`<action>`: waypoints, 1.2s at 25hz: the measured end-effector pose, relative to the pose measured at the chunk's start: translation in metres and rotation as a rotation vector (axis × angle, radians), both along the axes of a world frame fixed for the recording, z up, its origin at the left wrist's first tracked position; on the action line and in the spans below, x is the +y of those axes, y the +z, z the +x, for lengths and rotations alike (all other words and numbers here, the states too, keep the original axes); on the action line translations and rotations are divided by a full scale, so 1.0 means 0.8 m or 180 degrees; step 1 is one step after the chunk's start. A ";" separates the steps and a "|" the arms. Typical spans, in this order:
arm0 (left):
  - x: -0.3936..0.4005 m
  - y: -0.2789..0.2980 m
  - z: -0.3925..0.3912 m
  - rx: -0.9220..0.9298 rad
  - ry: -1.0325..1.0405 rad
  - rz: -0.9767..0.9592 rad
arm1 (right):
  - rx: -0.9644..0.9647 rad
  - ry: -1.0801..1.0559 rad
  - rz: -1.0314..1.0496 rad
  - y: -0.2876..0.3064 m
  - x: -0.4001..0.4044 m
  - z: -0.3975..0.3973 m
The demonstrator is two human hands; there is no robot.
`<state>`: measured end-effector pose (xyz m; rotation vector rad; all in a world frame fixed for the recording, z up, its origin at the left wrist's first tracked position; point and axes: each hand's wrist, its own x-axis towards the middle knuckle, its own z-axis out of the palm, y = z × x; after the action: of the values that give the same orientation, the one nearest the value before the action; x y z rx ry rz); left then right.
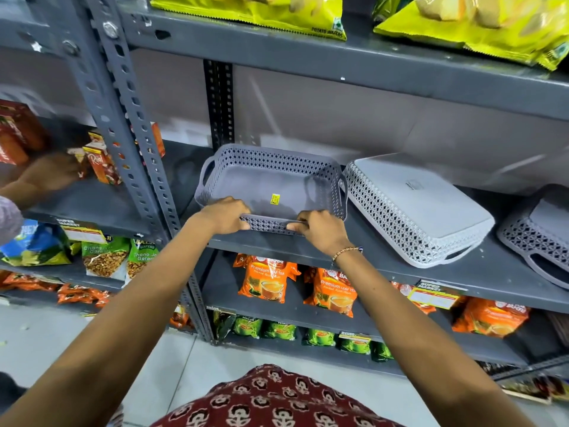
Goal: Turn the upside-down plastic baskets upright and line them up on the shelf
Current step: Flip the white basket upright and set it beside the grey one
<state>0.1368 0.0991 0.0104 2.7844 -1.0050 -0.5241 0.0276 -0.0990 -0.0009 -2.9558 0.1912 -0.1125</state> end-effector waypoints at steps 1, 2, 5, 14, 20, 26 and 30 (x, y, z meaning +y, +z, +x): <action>-0.003 0.000 -0.004 0.0037 -0.0010 0.0013 | -0.0077 -0.0034 0.0196 0.002 -0.002 -0.003; -0.009 0.003 -0.009 0.0048 -0.0027 -0.0056 | -0.0228 -0.0076 0.0348 0.007 -0.003 -0.006; -0.045 0.014 -0.026 -0.0156 -0.0204 -0.0518 | -0.0784 -0.0288 0.0697 0.019 -0.015 -0.016; -0.213 0.031 -0.125 -0.0156 -0.0883 -0.0980 | -0.2233 -0.1337 0.1602 0.051 -0.158 -0.111; -0.348 0.026 -0.202 -0.0299 -0.1393 -0.1090 | -0.2662 -0.3353 0.4031 0.025 -0.323 -0.208; -0.420 -0.003 -0.254 -0.1065 -0.1066 -0.0497 | -0.1766 -0.3705 0.5696 -0.034 -0.400 -0.223; -0.435 -0.020 -0.274 -0.1126 -0.0801 -0.0273 | -0.1341 -0.3312 0.5483 -0.028 -0.426 -0.214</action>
<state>-0.0825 -0.2491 -0.0057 2.7449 -1.4224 -0.0057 -0.1436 -0.4398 -0.0235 -0.9057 1.0371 -0.4061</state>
